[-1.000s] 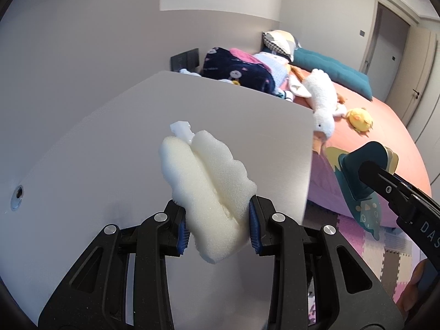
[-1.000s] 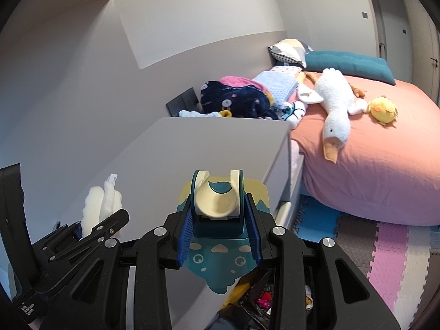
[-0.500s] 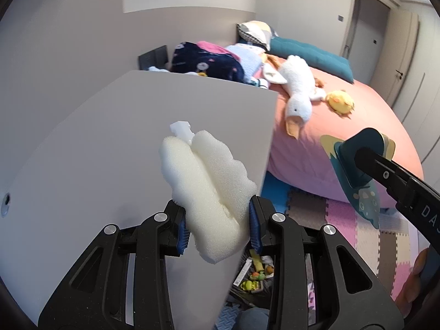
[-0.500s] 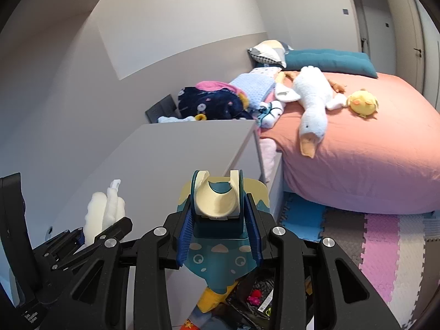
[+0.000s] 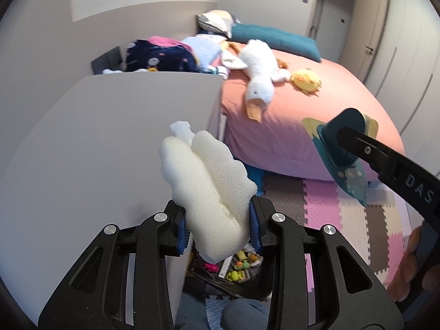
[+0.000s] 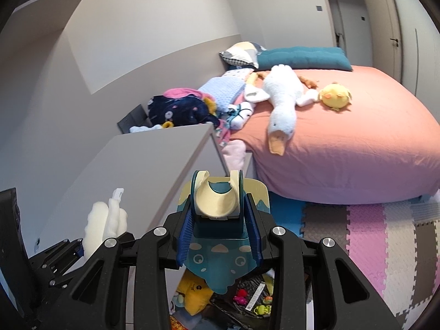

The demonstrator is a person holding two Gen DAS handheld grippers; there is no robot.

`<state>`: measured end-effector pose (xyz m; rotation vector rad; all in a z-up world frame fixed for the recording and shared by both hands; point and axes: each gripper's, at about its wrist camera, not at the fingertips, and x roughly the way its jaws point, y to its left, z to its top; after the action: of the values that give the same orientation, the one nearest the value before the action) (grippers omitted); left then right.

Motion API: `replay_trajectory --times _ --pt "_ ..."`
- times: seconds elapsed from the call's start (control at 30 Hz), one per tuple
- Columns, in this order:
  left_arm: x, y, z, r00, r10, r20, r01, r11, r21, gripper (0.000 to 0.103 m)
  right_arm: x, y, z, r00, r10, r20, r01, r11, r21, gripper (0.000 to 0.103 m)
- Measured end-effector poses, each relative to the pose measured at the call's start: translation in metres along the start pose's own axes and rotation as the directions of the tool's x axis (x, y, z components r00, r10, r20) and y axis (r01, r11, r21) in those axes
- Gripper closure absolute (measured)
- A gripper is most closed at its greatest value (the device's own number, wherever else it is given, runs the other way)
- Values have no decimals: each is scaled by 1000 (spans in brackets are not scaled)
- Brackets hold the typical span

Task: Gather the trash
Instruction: 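Open both tools to drop the white foam and teal toy into the bin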

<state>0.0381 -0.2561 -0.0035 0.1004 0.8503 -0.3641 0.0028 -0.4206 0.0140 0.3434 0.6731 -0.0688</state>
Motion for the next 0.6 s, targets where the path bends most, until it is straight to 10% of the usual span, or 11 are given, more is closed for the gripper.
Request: replay_trajectory --times 0.13,0.23,0.27,0.6 --pt "6 -17 -3 999 -43 -29 44 998 45 64 0 -13 0 1000 -21 0 21 1000 19 66" --pt "12 -24 -4 996 -57 -61 61 997 57 20 2 -23 1 999 -49 -19 49 998 26 58" --pt "12 -25 -4 997 -47 -54 50 997 57 7 2 -27 2 997 -75 -16 75 997 30 39" --pt "18 -14 -7 997 -5 -76 7 1000 29 7 -2 -52 4 987 -160 16 159 985 70 23"
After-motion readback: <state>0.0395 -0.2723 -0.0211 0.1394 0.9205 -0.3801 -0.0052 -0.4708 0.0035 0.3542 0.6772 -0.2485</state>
